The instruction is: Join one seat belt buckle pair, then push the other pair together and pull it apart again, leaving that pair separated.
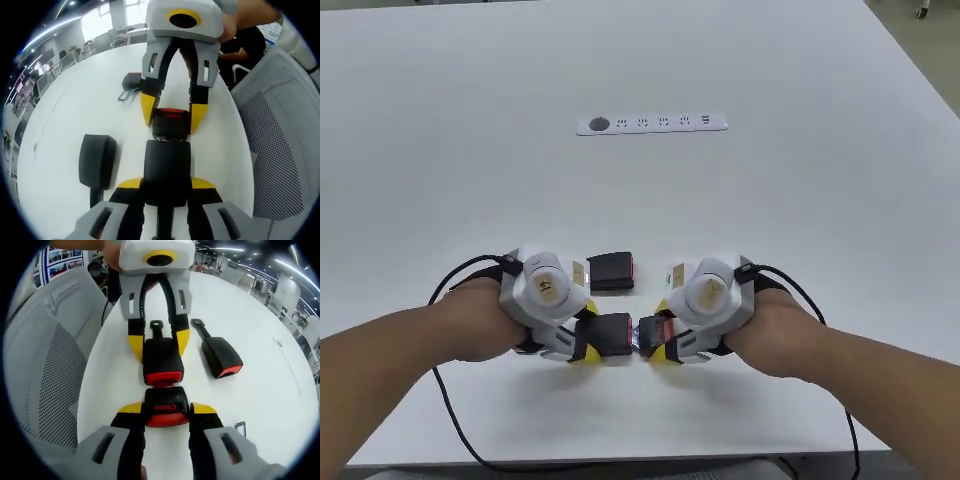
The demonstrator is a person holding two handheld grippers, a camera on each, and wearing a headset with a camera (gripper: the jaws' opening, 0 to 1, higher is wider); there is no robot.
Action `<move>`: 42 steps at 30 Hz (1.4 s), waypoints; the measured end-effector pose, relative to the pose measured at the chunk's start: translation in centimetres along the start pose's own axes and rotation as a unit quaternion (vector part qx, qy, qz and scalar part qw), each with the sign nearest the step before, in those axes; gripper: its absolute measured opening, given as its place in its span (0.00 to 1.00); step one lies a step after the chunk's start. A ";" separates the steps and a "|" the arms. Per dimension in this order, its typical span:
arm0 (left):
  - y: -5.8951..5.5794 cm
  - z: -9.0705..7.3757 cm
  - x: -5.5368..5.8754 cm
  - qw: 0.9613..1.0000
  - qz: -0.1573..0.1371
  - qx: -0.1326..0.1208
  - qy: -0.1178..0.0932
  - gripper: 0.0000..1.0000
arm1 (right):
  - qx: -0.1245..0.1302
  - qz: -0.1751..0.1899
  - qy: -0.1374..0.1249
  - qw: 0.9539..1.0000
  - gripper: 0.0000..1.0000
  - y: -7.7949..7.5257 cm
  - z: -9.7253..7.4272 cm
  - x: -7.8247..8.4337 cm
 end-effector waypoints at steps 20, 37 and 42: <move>0.1 0.2 -0.3 0.999 -0.021 -0.001 0.028 0.35 | 0.005 0.005 0.009 1.000 0.35 0.1 0.3 0.0; 0.0 -2.3 -1.1 0.998 -0.042 -0.035 0.001 0.39 | 0.028 0.006 -0.017 0.999 0.40 0.4 -2.2 -1.4; 1.1 -3.9 -1.9 0.998 -0.025 -0.049 -0.014 0.37 | 0.027 0.007 -0.036 0.999 0.35 -0.7 -4.2 -2.1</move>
Point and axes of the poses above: the centre of the closed fingertips' face, and the gripper's own axes: z roughly forward along the fingers, y roughly to its left, x roughly out of its underside, the point moved 9 cm from there along -z, roughly backward along the fingers, and after that the axes turned 7 degrees about y, right-handed, at the moved point
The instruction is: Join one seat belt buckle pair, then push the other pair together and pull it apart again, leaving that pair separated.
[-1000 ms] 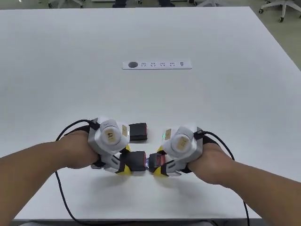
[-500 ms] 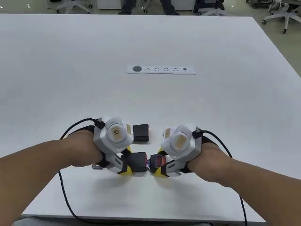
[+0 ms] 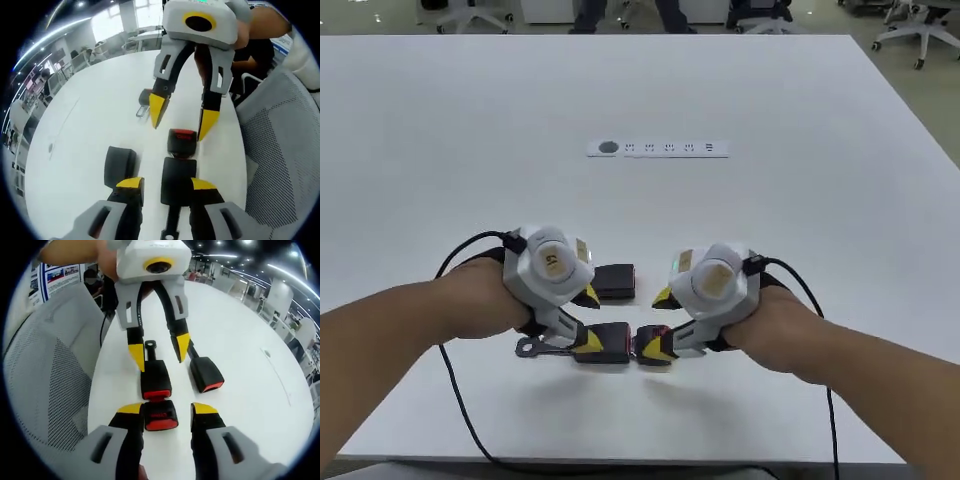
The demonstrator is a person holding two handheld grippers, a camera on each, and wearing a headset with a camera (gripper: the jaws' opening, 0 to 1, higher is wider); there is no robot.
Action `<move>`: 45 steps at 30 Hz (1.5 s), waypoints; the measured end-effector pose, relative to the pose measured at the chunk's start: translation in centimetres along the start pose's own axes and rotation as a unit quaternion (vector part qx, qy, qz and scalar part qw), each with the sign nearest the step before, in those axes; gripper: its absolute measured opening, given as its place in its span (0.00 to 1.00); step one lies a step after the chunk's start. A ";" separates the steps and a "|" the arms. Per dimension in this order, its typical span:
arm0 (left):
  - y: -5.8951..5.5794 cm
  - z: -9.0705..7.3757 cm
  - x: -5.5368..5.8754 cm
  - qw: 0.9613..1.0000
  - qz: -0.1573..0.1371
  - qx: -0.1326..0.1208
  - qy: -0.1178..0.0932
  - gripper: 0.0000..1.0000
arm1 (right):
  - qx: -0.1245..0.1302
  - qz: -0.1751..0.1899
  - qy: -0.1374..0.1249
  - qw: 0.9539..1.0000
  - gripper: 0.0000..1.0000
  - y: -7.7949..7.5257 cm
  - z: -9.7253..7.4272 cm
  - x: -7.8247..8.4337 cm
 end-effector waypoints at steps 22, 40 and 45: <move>6.4 1.9 -0.8 1.000 -0.006 -0.030 0.006 0.38 | 0.049 0.028 0.074 0.996 0.36 -7.3 -2.5 6.8; 7.7 5.1 0.2 0.998 0.044 -0.001 0.043 0.33 | 0.020 0.013 0.107 0.994 0.32 -8.2 -1.2 8.6; 7.5 5.2 0.4 0.998 0.051 0.009 0.036 0.33 | 0.014 0.008 0.110 0.994 0.32 -8.5 -1.2 8.9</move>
Point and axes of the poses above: the centre of the closed fingertips' face, and the gripper's own axes: z roughly forward along the fingers, y roughly to its left, x roughly out of its underside, the point moved 9 cm from there along -z, roughly backward along the fingers, and after that the axes turned 7 degrees about y, right-handed, at the moved point
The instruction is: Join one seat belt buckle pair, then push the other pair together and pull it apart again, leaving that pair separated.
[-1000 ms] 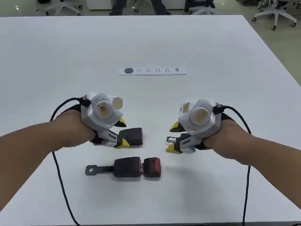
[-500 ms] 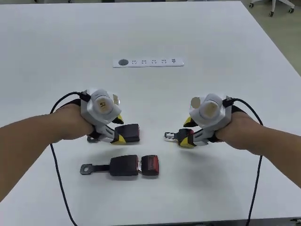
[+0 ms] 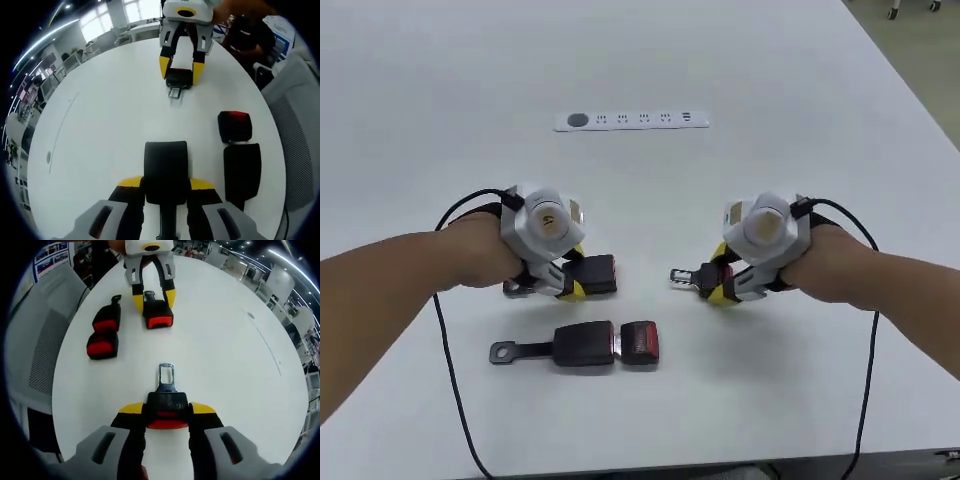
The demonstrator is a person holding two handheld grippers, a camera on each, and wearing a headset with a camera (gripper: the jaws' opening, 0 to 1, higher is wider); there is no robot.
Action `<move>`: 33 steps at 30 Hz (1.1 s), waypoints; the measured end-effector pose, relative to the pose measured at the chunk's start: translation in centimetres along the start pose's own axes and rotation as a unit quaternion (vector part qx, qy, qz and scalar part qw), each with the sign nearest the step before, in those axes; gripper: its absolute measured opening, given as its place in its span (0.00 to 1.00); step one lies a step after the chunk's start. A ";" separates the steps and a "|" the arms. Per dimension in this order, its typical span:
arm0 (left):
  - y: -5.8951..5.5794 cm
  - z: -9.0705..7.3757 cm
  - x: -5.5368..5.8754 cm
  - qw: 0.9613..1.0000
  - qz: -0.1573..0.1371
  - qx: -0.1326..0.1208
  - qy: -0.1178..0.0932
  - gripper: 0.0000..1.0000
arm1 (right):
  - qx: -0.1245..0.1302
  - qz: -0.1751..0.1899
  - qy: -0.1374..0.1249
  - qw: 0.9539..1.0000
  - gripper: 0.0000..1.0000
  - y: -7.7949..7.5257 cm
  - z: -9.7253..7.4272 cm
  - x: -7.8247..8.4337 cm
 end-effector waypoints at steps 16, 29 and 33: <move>0.0 -0.1 0.2 1.000 -0.008 0.002 -0.010 0.32 | -0.015 0.001 0.000 1.000 0.32 -0.1 0.4 0.1; 0.2 -0.1 0.1 1.000 -0.007 0.012 -0.011 0.32 | -0.010 0.000 -0.003 1.000 0.32 0.2 1.6 -2.5; 0.1 -0.2 0.0 1.000 -0.004 0.013 -0.014 0.32 | -0.010 -0.005 -0.009 1.000 0.32 0.4 2.0 -3.7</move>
Point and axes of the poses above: the centre of the closed fingertips' face, and the gripper's own axes: z roughly forward along the fingers, y roughly to its left, x roughly out of its underside, the point moved 9 cm from there along -z, roughly backward along the fingers, and after that the axes turned 7 degrees about y, right-handed, at the moved point
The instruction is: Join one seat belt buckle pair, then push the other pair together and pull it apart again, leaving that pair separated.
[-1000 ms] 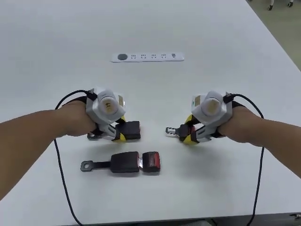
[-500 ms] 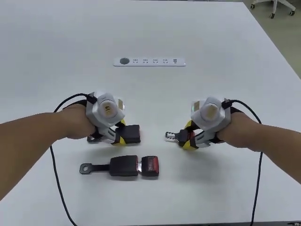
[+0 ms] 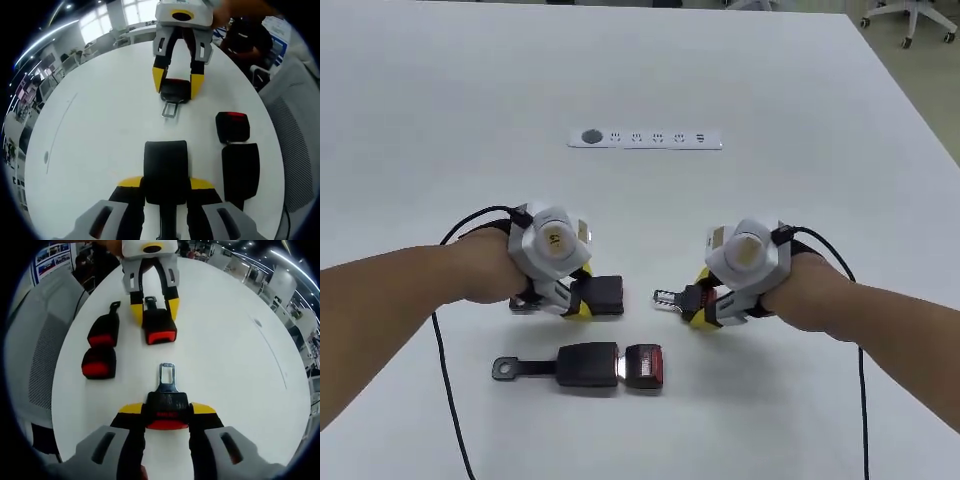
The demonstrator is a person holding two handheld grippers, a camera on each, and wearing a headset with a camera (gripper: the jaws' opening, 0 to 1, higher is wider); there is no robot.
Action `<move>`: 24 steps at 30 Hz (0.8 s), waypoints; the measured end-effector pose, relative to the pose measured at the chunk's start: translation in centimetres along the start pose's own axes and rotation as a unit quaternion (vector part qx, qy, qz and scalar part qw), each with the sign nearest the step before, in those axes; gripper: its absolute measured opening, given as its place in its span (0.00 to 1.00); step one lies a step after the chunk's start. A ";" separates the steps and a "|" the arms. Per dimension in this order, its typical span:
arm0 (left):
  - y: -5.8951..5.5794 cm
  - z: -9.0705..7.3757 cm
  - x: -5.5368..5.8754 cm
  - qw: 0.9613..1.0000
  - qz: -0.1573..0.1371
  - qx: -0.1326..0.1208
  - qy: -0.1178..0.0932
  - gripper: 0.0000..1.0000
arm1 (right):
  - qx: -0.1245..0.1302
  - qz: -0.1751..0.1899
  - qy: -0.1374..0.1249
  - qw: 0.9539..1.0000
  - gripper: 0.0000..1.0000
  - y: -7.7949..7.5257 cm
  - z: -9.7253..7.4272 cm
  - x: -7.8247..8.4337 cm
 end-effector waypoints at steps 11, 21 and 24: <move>0.1 0.1 -0.1 1.000 0.005 0.007 0.000 0.32 | -0.006 -0.023 -0.020 1.000 0.32 -0.1 1.4 -3.1; 0.4 0.3 0.1 1.000 0.004 0.009 0.005 0.33 | 0.000 -0.050 -0.026 0.998 0.32 0.2 1.7 -3.9; 0.5 0.4 0.1 1.000 0.009 0.011 0.004 0.33 | -0.002 -0.056 -0.034 0.998 0.32 0.4 2.0 -4.3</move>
Point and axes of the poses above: the centre of the closed fingertips' face, and the gripper's own axes: z roughly forward along the fingers, y roughly to its left, x roughly out of its underside, the point moved 9 cm from there along -z, roughly backward along the fingers, and after that the axes turned 7 degrees about y, right-handed, at the moved point
